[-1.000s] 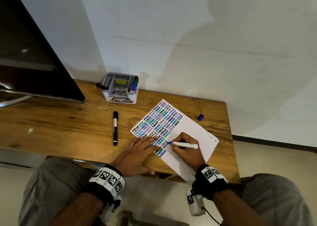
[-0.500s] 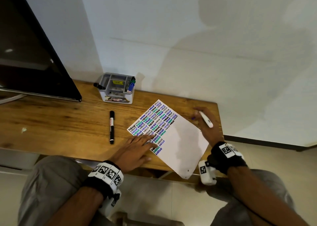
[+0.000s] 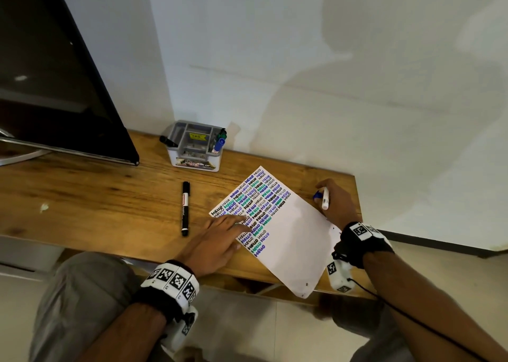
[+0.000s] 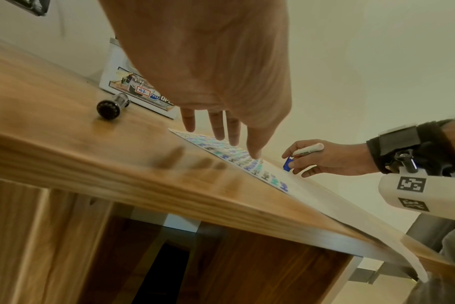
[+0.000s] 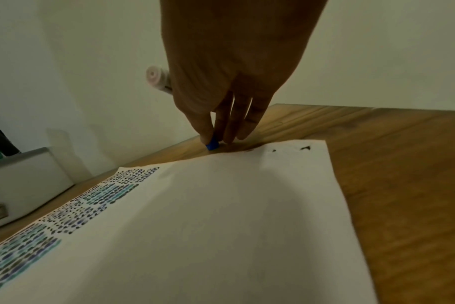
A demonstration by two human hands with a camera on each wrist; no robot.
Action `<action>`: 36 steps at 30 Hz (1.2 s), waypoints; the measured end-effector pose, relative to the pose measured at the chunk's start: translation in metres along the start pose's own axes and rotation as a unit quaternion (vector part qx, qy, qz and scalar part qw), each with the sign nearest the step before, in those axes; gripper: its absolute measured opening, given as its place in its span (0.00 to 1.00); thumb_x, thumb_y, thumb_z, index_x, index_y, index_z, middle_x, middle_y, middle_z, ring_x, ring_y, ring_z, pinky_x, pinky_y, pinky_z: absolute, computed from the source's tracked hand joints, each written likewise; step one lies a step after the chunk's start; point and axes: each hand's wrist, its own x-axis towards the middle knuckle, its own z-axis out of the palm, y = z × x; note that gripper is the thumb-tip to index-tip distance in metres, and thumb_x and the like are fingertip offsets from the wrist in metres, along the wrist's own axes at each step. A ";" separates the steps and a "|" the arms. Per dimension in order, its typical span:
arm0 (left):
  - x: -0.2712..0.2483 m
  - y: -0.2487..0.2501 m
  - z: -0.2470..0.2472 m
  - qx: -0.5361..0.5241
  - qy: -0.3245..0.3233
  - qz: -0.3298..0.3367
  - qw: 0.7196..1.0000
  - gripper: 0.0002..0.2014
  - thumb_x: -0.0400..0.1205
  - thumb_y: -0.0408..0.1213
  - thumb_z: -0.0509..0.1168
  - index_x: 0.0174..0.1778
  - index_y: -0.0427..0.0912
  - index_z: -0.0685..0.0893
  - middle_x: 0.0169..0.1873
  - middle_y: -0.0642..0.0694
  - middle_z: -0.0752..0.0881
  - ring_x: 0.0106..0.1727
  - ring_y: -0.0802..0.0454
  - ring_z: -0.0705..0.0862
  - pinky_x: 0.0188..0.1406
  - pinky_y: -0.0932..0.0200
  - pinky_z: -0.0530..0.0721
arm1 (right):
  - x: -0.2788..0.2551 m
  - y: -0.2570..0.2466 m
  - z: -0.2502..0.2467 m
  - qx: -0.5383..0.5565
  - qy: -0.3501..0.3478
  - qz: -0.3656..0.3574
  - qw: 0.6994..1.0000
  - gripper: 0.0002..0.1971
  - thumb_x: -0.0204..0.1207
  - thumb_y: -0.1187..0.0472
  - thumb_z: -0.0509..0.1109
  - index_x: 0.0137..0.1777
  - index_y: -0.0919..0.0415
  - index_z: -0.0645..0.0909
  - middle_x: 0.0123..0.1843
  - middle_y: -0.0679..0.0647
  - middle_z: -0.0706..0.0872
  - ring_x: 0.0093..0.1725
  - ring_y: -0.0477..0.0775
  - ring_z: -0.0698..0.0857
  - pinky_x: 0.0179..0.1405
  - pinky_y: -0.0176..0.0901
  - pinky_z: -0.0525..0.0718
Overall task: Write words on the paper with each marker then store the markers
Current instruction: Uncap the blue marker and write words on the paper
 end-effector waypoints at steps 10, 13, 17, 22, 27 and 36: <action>0.005 0.010 -0.005 -0.091 0.050 -0.021 0.994 0.20 0.86 0.43 0.64 0.75 0.56 0.74 0.71 0.59 0.78 0.73 0.61 0.73 0.71 0.60 0.69 | -0.043 -0.053 0.001 0.207 0.010 -0.066 0.976 0.14 0.75 0.65 0.80 0.56 0.54 0.82 0.46 0.49 0.90 0.43 0.50 0.89 0.42 0.40 0.83; 0.007 0.018 -0.012 -0.297 0.035 -0.077 0.951 0.20 0.84 0.38 0.69 0.70 0.58 0.76 0.60 0.59 0.83 0.60 0.62 0.83 0.60 0.57 0.85 | -0.084 -0.086 0.018 0.296 -0.061 -0.089 0.949 0.14 0.78 0.65 0.78 0.60 0.55 0.81 0.53 0.50 0.90 0.52 0.49 0.91 0.49 0.39 0.89; 0.006 0.023 -0.018 -0.360 0.045 -0.105 0.926 0.19 0.80 0.37 0.74 0.62 0.59 0.78 0.51 0.56 0.87 0.55 0.58 0.87 0.51 0.59 0.88 | -0.113 -0.107 0.045 0.349 -0.081 -0.078 0.930 0.16 0.79 0.66 0.77 0.63 0.58 0.79 0.63 0.49 0.87 0.62 0.50 0.88 0.57 0.44 0.90; 0.003 0.021 -0.019 -0.357 0.060 -0.106 0.926 0.15 0.78 0.38 0.76 0.57 0.53 0.83 0.46 0.55 0.89 0.50 0.60 0.87 0.49 0.60 0.87 | -0.125 -0.119 0.061 0.355 -0.089 -0.054 0.929 0.16 0.80 0.62 0.76 0.64 0.52 0.78 0.66 0.42 0.85 0.66 0.37 0.83 0.61 0.30 0.84; 0.006 0.020 -0.020 -0.342 0.066 -0.132 0.928 0.15 0.75 0.36 0.78 0.54 0.53 0.84 0.44 0.56 0.89 0.49 0.63 0.86 0.49 0.63 0.84 | -0.124 -0.119 0.061 0.356 -0.092 -0.050 0.929 0.16 0.80 0.61 0.76 0.64 0.52 0.78 0.66 0.42 0.85 0.65 0.36 0.84 0.57 0.26 0.83; 0.007 0.018 -0.019 -0.316 0.100 -0.142 0.933 0.14 0.76 0.30 0.76 0.49 0.53 0.85 0.48 0.61 0.87 0.49 0.63 0.86 0.45 0.71 0.82 | -0.119 -0.120 0.062 0.395 -0.103 -0.015 0.913 0.12 0.82 0.61 0.73 0.63 0.49 0.79 0.66 0.42 0.85 0.64 0.41 0.87 0.56 0.39 0.89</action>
